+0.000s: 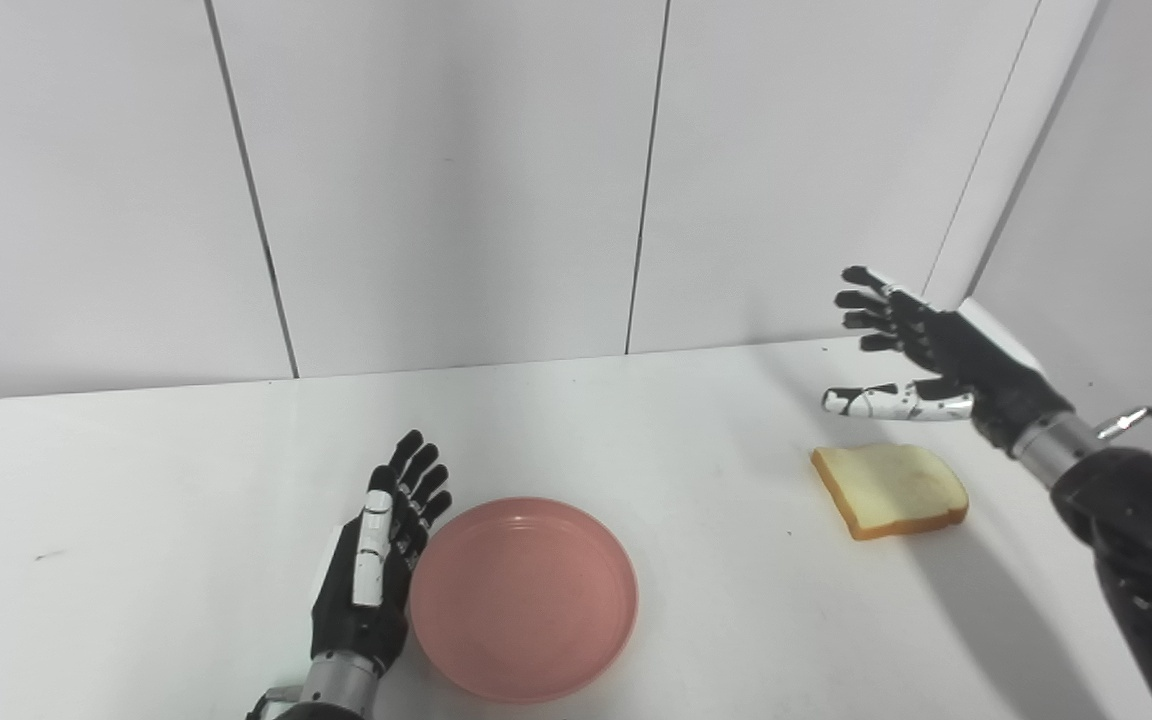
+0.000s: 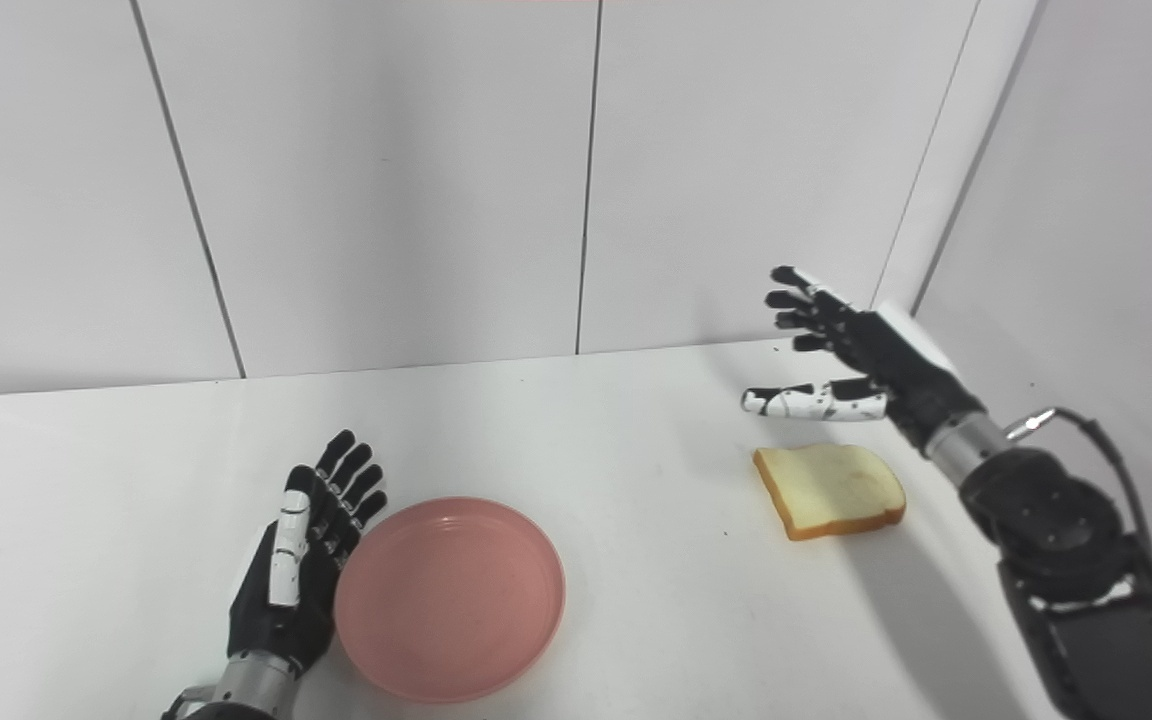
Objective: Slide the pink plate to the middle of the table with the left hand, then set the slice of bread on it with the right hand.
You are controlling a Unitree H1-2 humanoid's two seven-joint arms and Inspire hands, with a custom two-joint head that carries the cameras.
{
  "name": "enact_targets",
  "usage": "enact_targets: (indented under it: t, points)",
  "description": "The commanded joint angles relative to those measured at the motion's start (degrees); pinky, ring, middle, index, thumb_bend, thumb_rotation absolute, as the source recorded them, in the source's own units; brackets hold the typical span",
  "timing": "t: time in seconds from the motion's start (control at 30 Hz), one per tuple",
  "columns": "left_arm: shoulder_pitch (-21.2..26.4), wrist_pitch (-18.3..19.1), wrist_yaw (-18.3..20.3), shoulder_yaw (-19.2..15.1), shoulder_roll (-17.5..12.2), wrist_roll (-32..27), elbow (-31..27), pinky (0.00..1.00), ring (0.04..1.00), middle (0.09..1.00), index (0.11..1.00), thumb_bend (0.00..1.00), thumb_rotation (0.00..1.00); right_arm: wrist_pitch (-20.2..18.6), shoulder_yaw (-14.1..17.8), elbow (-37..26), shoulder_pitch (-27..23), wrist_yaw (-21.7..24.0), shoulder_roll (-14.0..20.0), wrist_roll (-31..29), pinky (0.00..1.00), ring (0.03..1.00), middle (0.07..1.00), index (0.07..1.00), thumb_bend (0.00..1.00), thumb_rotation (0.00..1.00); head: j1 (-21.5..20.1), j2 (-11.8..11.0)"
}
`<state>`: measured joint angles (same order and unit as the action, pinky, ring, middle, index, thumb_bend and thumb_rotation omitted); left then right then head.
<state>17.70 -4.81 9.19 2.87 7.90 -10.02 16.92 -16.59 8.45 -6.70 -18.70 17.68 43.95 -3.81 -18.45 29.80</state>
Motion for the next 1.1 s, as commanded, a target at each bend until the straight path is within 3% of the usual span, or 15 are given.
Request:
enact_targets:
  t: [0.0,0.1,0.13,0.2,0.27,0.33,0.53,0.77,0.93,1.07]
  points:
    - [0.5,-0.8,1.4,-0.4,-1.4,-0.9,-0.1,0.94,0.947,0.949,0.918,0.68,0.96,2.1,-1.0,0.1,-2.5,0.8,2.5,2.4,0.8,0.863,0.89,0.934,0.74,0.24,-3.0,-0.3]
    - [0.4,0.2,2.1,-1.0,-2.4,-1.7,-1.0,0.94,0.949,0.953,0.925,0.67,0.96,0.7,-3.0,1.8,-3.5,1.8,4.5,6.3,0.78,0.879,0.91,0.927,0.81,0.21,-6.5,-1.2]
    - [0.4,0.3,2.3,-1.1,-2.6,-2.0,-1.1,0.95,0.947,0.957,0.925,0.66,0.96,0.3,-3.4,2.3,-3.8,2.3,4.8,6.8,0.82,0.912,0.929,0.928,0.85,0.16,-6.5,-1.2]
    - [0.5,0.6,2.7,-1.4,-3.0,-2.5,-1.3,0.95,0.943,0.954,0.923,0.66,0.96,-0.4,-4.1,3.6,-4.5,3.9,6.0,7.4,0.86,0.936,0.929,0.93,0.89,0.16,-7.4,-1.2]
    - [0.4,0.8,2.8,-1.6,-3.3,-2.8,-1.5,0.96,0.941,0.954,0.927,0.66,0.97,-0.4,-5.3,4.2,-5.0,5.4,7.6,9.4,0.97,0.958,0.897,0.914,0.97,0.2,-8.0,-1.3]
    - [0.4,1.3,3.1,-1.7,-3.5,-3.4,-1.9,0.96,0.942,0.955,0.927,0.66,0.97,-0.3,-6.9,4.9,-5.8,6.9,9.6,11.8,0.99,0.973,0.901,0.913,0.99,0.24,-8.3,-1.2]
    - [0.7,1.4,3.8,-2.2,-3.9,-5.2,-1.7,0.97,0.945,0.952,0.924,0.64,0.96,-1.5,-10.3,5.1,-7.9,11.4,13.1,15.7,1.0,0.999,0.96,0.926,1.0,0.24,-9.1,-0.8]
    - [0.7,1.4,3.5,-2.4,-4.0,-5.1,-2.2,0.95,0.932,0.95,0.918,0.64,0.97,-1.9,-16.0,4.4,-10.3,15.5,15.8,25.1,0.88,0.987,0.995,0.971,1.0,0.25,-9.1,-0.6]
    - [0.6,1.4,4.1,-2.4,-4.0,-5.6,-2.3,0.96,0.943,0.958,0.923,0.64,0.96,-2.3,-19.3,4.4,-12.1,19.4,16.6,30.9,0.98,1.0,1.0,0.997,1.0,0.24,-9.1,-0.3]
    - [0.4,1.7,3.8,-2.1,-3.8,-5.5,-2.7,0.96,0.941,0.954,0.919,0.64,0.96,-1.6,-20.8,5.0,-13.4,22.1,16.5,33.3,1.0,1.0,1.0,0.999,1.0,0.24,-9.2,-0.3]
